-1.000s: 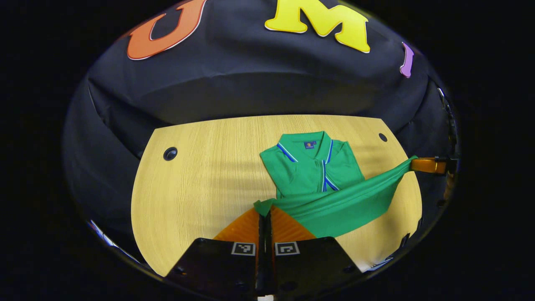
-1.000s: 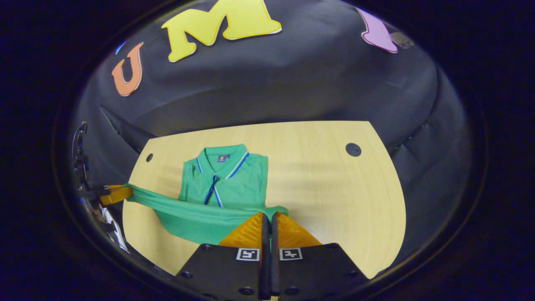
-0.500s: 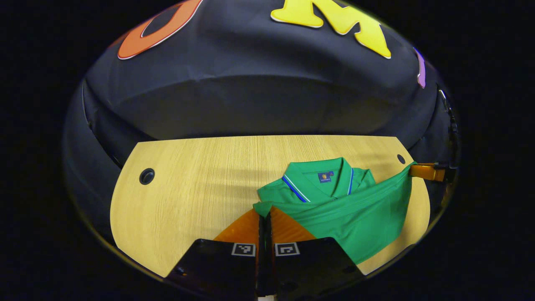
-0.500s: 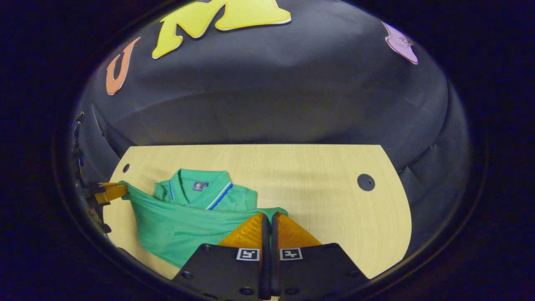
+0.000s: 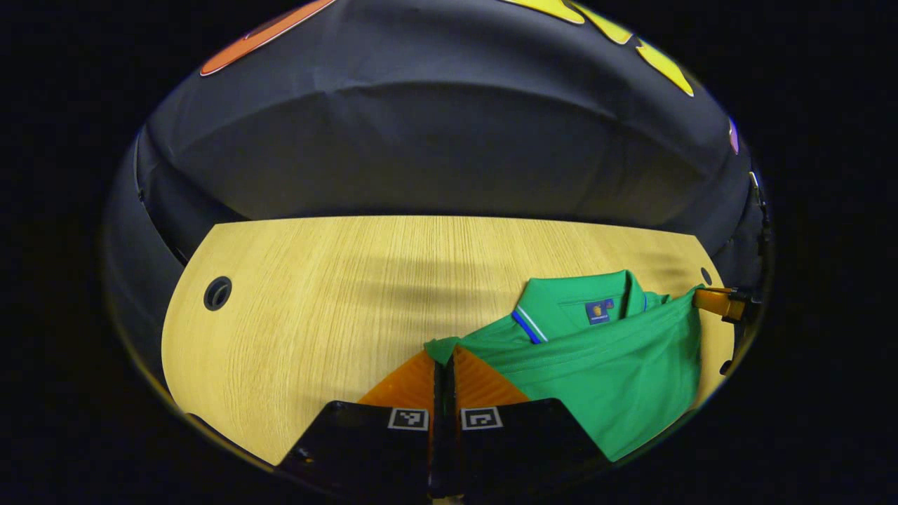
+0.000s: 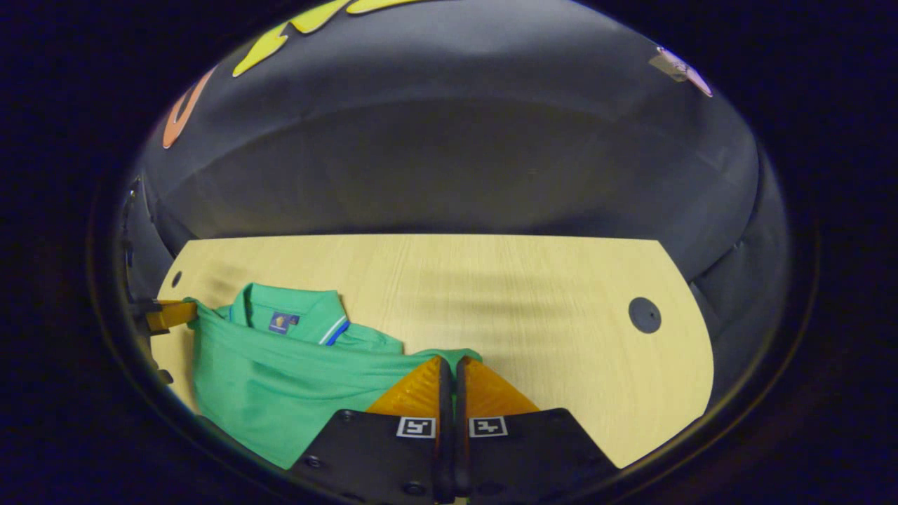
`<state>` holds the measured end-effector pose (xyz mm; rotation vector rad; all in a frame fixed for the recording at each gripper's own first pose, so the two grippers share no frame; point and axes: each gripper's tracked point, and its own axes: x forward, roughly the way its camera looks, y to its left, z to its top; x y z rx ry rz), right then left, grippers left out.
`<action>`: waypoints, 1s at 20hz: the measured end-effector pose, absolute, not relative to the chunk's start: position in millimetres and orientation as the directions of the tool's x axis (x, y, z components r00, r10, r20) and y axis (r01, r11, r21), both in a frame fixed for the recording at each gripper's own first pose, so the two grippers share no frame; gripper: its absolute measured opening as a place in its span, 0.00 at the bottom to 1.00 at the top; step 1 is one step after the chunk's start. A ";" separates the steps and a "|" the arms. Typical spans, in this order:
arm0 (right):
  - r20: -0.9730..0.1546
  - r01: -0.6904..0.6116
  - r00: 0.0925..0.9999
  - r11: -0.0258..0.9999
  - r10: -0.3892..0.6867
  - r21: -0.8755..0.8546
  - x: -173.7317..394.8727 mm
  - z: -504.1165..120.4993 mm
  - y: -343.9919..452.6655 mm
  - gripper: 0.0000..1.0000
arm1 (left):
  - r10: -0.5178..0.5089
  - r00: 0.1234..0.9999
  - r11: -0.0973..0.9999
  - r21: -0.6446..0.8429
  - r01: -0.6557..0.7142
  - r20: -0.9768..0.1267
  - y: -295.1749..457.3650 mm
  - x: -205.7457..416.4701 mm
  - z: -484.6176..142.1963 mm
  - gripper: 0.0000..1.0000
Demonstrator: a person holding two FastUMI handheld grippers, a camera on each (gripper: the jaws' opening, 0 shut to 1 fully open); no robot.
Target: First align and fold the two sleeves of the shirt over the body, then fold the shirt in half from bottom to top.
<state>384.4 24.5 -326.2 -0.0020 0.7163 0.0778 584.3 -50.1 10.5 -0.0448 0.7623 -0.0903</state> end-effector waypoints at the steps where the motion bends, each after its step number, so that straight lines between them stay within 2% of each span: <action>1: -0.663 -0.065 0.745 0.997 0.068 0.029 384.9 -331.0 22.7 0.03 | -0.091 0.719 0.996 -0.073 0.056 -0.690 -49.7 584.6 8.7 0.03; 3: -0.673 -0.065 0.735 0.997 0.075 0.040 386.1 -339.0 22.7 0.00 | -0.081 0.723 0.997 -0.068 0.047 -0.686 -48.9 584.4 8.2 0.03; 7: -0.675 -0.070 0.734 0.997 0.073 0.031 384.4 -339.7 23.1 0.06 | -0.074 0.720 0.997 -0.050 0.054 -0.690 -51.0 584.1 8.2 0.04; 8: -0.674 -0.066 0.736 0.997 0.070 0.031 383.3 -337.4 22.0 0.04 | -0.078 0.718 0.997 -0.054 0.057 -0.691 -53.0 583.5 7.7 0.07; 9: -0.673 -0.063 0.735 0.997 0.076 0.044 380.7 -333.9 23.3 0.11 | -0.083 0.717 0.997 -0.063 0.055 -0.692 -53.7 580.4 12.3 0.10; 10: -0.673 -0.053 0.736 0.997 0.077 0.056 376.6 -326.5 23.1 0.11 | -0.078 0.717 0.997 -0.067 0.044 -0.693 -51.3 576.7 16.3 0.22; 11: -0.665 -0.054 0.740 0.995 0.098 0.086 372.5 -317.9 27.9 0.25 | -0.079 0.722 0.996 -0.074 0.038 -0.688 -51.1 573.4 22.2 0.26; 12: -0.655 -0.062 0.746 0.992 0.118 0.109 368.5 -307.3 31.3 0.39 | -0.084 0.731 0.996 -0.081 0.039 -0.678 -49.4 569.0 34.2 0.46; 13: -0.645 -0.065 0.753 0.990 0.129 0.122 361.4 -295.1 32.0 0.53 | -0.092 0.745 0.995 -0.088 0.045 -0.660 -49.7 565.7 47.1 0.44; 14: -0.634 -0.071 0.761 0.989 0.139 0.131 354.7 -280.1 33.6 0.70 | -0.089 0.766 0.995 -0.085 0.046 -0.637 -48.5 563.6 63.3 0.57; 15: -0.621 -0.073 0.773 0.990 0.132 0.120 347.6 -267.9 31.6 0.81 | -0.065 0.786 0.997 -0.065 0.032 -0.615 -42.2 560.3 80.5 0.60; 16: -0.605 -0.076 0.786 0.991 0.129 0.112 339.3 -252.0 29.1 0.86 | -0.049 0.807 0.999 -0.047 0.027 -0.588 -38.1 556.3 97.1 0.63; 17: -0.587 -0.080 0.799 0.990 0.134 0.117 329.0 -234.1 30.8 0.96 | -0.042 0.829 0.999 -0.032 0.029 -0.558 -35.6 549.7 119.8 0.68; 18: -0.567 -0.085 0.812 0.989 0.138 0.118 317.6 -214.7 31.0 0.97 | -0.034 0.851 0.999 -0.013 0.032 -0.524 -33.4 539.4 147.3 0.76; 20: -0.516 -0.090 0.847 0.991 0.128 0.098 290.3 -174.3 27.2 0.97 | -0.018 0.888 1.000 0.014 0.027 -0.459 -29.1 518.8 194.6 1.00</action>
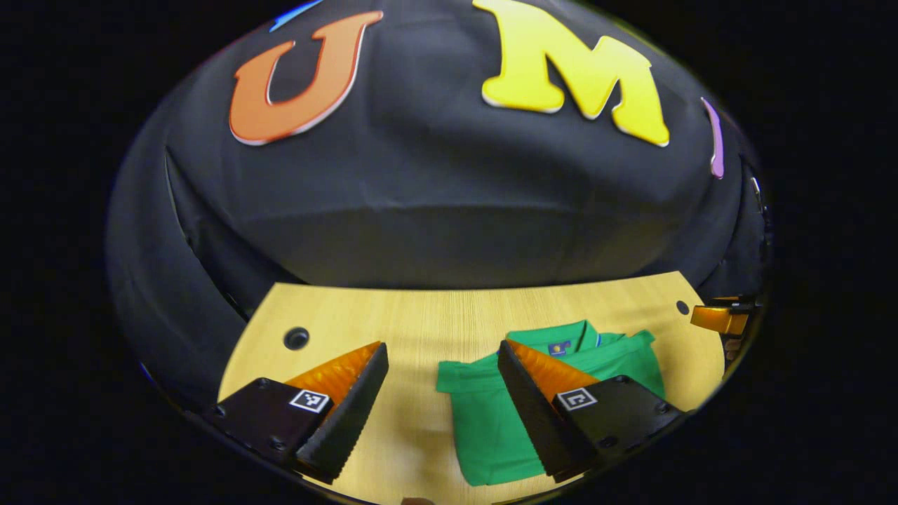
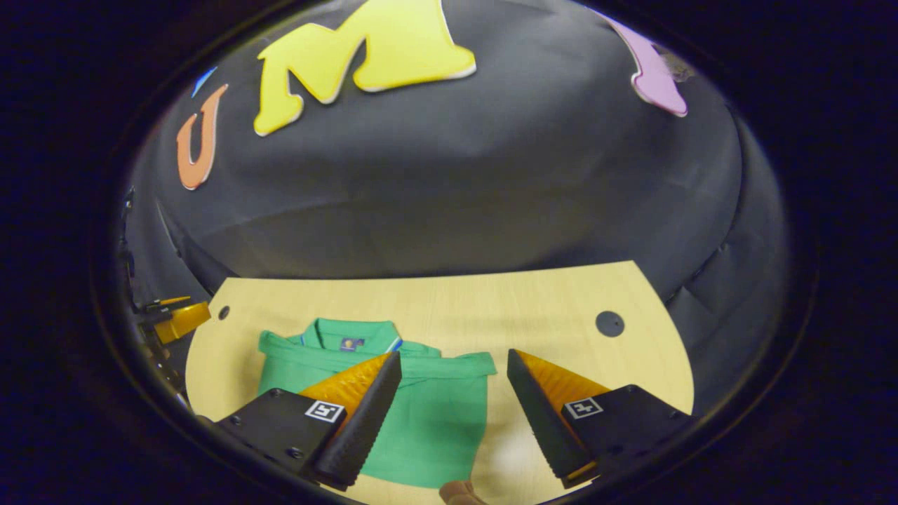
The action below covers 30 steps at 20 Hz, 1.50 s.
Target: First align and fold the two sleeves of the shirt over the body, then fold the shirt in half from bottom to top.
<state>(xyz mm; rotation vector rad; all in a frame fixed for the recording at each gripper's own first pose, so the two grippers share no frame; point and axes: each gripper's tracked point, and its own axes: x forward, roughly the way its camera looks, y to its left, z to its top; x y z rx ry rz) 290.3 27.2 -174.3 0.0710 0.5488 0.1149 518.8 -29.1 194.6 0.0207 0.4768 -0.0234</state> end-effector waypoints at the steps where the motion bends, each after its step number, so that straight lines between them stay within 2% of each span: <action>1: -0.491 -0.091 0.863 0.992 0.120 0.084 274.2 -154.7 27.0 0.97 | -0.016 0.902 0.999 0.020 0.027 -0.431 -28.5 505.8 217.6 1.00; 3: -0.420 -0.054 0.906 0.998 0.059 0.025 243.0 -112.8 13.9 0.97 | -0.014 0.928 1.000 0.015 0.021 -0.373 -36.8 478.1 252.2 1.00; 4: -0.372 -0.033 0.928 0.999 0.027 -0.010 228.2 -90.1 7.1 0.92 | -0.015 0.938 1.000 0.005 0.018 -0.345 -38.4 463.3 268.6 1.00; 7: -0.236 -0.027 0.972 0.998 0.012 -0.060 176.0 -30.4 8.4 0.92 | -0.021 0.960 1.000 -0.027 0.014 -0.278 -40.1 412.8 314.1 1.00; 8: -0.204 -0.026 0.979 0.997 0.011 -0.073 158.3 -16.3 7.5 0.96 | -0.018 0.965 0.999 -0.031 0.010 -0.263 -40.0 394.1 326.3 1.00; 9: -0.176 -0.024 0.984 0.997 0.010 -0.078 141.4 -6.0 8.4 0.92 | -0.012 0.967 0.999 -0.034 0.004 -0.253 -39.6 377.9 337.1 1.00; 12: -0.111 -0.003 0.994 0.999 -0.003 -0.052 98.3 15.7 6.4 0.92 | 0.001 0.979 0.999 -0.051 -0.012 -0.205 -39.6 341.8 354.6 1.00; 13: -0.097 -0.006 0.995 0.999 0.002 -0.040 84.6 19.4 7.4 0.95 | -0.001 0.981 0.998 -0.065 -0.012 -0.194 -40.1 330.7 359.6 1.00; 14: -0.087 -0.008 0.996 1.000 0.006 -0.028 72.2 19.9 8.3 0.92 | 0.000 0.984 0.998 -0.063 -0.011 -0.178 -40.4 318.9 365.6 1.00; 17: -0.059 -0.022 0.998 0.999 0.020 -0.034 38.0 15.0 14.9 0.92 | 0.027 0.993 0.999 -0.020 -0.029 -0.116 -36.5 290.5 377.2 1.00; 18: -0.048 -0.030 0.998 0.999 0.028 -0.042 29.6 11.5 18.3 0.96 | 0.034 0.994 0.999 -0.015 -0.036 -0.105 -36.1 280.6 377.8 1.00; 19: -0.037 -0.041 0.999 0.998 0.039 -0.053 20.9 7.3 23.4 0.92 | 0.041 0.994 0.999 -0.016 -0.043 -0.099 -36.8 271.4 375.2 1.00; 21: -0.023 -0.081 0.997 0.992 0.079 -0.092 5.8 0.2 37.5 0.92 | 0.045 0.995 0.998 -0.042 -0.049 -0.085 -40.6 255.5 368.6 1.00; 25: -0.043 -0.163 0.986 0.977 0.159 -0.139 -10.5 -9.5 70.6 0.96 | 0.025 0.996 0.996 -0.078 -0.032 -0.087 -53.0 239.3 352.0 1.00; 26: -0.045 -0.173 0.985 0.974 0.168 -0.146 -11.1 -9.5 76.8 0.93 | 0.018 0.995 0.996 -0.081 -0.026 -0.094 -56.2 237.8 347.9 1.00; 29: -0.049 -0.182 0.983 0.973 0.176 -0.145 -12.0 -9.3 88.4 0.95 | 0.005 0.995 0.998 -0.069 -0.013 -0.103 -63.2 237.3 343.3 1.00; 30: -0.056 -0.185 0.982 0.973 0.179 -0.138 -11.9 -10.1 92.2 0.93 | 0.000 0.995 0.998 -0.067 -0.007 -0.100 -64.8 237.6 343.5 1.00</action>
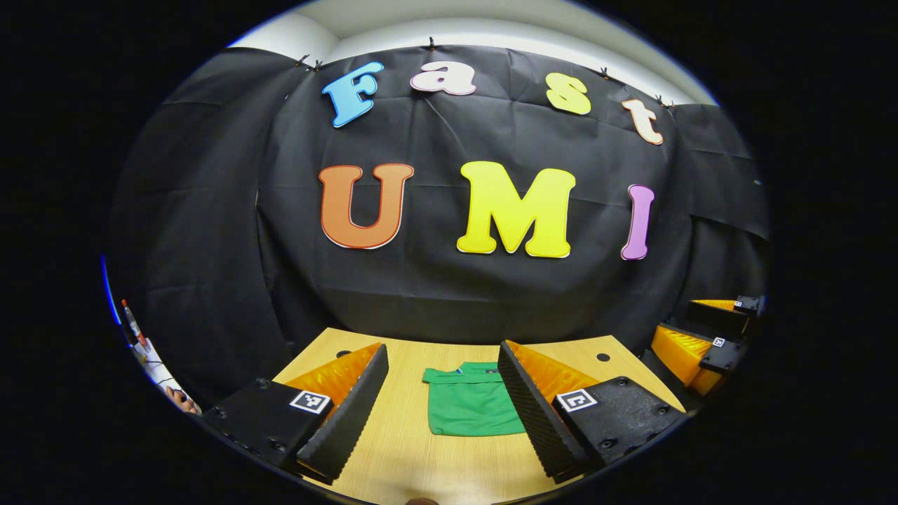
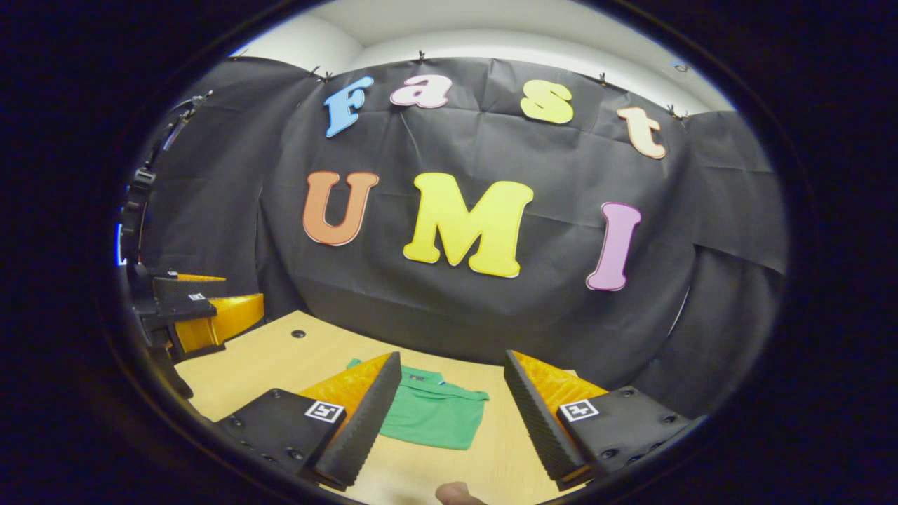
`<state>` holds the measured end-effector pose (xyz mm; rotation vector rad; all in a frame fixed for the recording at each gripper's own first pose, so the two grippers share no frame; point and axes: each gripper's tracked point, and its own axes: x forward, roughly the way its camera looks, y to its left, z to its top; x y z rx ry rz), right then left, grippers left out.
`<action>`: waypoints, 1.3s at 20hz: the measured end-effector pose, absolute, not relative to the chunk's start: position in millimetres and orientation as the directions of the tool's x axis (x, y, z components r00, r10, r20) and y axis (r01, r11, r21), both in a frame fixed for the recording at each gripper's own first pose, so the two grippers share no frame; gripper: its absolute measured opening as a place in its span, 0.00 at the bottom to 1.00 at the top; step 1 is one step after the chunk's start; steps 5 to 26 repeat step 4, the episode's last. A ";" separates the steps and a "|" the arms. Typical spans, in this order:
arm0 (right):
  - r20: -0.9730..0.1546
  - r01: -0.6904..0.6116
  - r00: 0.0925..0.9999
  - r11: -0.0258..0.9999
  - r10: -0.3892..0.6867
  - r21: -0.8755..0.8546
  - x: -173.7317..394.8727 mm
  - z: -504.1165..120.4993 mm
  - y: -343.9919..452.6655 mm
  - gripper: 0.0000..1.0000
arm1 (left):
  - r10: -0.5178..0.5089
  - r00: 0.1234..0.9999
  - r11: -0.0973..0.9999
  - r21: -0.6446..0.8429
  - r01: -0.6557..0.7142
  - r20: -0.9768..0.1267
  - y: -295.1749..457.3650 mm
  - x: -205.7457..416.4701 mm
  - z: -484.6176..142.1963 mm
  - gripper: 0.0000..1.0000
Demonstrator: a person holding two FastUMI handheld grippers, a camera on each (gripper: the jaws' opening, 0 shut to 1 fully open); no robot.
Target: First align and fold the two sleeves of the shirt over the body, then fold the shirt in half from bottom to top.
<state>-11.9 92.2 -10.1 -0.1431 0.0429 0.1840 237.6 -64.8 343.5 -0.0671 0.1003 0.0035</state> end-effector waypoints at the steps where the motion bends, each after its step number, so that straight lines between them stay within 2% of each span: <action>1: -0.061 -0.188 0.982 0.974 0.181 -0.130 -11.2 -12.1 96.2 0.93 | -0.013 0.995 0.998 -0.069 0.006 -0.100 -67.5 236.7 343.5 1.00; 26: -0.062 -0.190 0.981 0.973 0.183 -0.132 -11.2 -13.0 101.8 0.92 | -0.036 0.995 0.998 -0.049 0.031 -0.094 -73.0 237.4 345.3 1.00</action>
